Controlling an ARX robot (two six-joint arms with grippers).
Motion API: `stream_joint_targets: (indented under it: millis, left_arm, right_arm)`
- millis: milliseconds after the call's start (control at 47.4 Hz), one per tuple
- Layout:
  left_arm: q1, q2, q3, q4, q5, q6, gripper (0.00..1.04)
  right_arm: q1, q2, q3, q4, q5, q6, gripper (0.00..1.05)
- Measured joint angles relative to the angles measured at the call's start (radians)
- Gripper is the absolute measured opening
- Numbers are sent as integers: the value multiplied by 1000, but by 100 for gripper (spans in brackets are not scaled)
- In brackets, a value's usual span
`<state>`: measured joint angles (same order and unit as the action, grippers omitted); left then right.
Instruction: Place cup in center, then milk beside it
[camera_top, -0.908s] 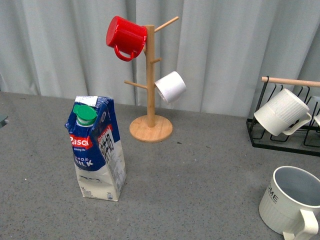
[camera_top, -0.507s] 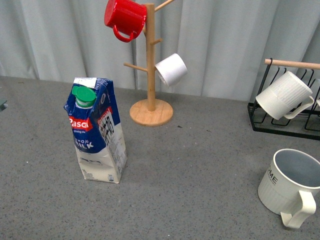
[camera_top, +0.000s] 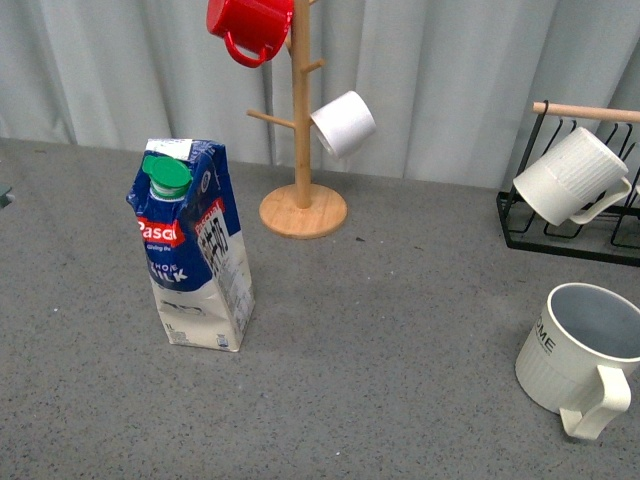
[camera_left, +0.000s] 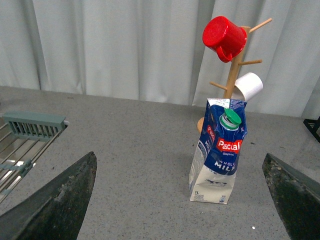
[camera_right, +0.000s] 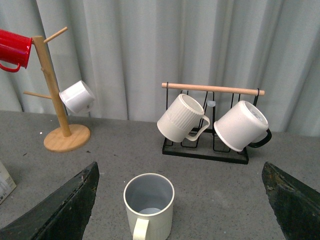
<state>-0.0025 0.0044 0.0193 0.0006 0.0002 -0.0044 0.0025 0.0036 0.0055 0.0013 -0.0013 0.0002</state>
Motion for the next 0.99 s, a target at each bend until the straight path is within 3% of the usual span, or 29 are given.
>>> stream_joint_targets:
  millis: [993]
  left_arm:
    - [0, 0, 0, 0, 0, 0, 98]
  right_arm:
    - [0, 0, 0, 0, 0, 0, 95]
